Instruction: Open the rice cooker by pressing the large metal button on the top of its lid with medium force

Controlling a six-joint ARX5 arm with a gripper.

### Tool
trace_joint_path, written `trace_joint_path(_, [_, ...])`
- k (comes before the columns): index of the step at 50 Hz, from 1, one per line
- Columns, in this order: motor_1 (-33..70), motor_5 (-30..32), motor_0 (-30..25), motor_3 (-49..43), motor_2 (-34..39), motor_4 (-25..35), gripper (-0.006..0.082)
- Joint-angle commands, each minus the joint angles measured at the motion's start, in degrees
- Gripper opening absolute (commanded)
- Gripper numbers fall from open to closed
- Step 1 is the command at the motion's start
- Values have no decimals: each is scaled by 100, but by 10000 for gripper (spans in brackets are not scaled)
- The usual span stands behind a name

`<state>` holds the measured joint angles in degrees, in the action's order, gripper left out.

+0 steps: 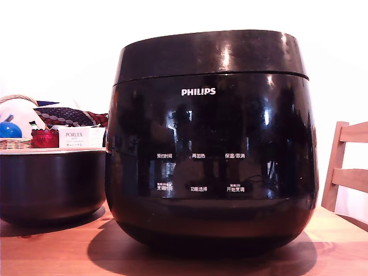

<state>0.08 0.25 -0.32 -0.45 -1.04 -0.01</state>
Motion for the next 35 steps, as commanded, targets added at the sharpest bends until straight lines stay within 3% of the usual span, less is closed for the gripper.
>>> trace_joint_path(1, [-81, -479, -131, 310, 247, 551, -22])
trace_joint_path(24, [-81, -476, -131, 363, 243, 562, -22])
trace_joint_path(35, [-81, -533, -131, 1255, 243, 855, -22])
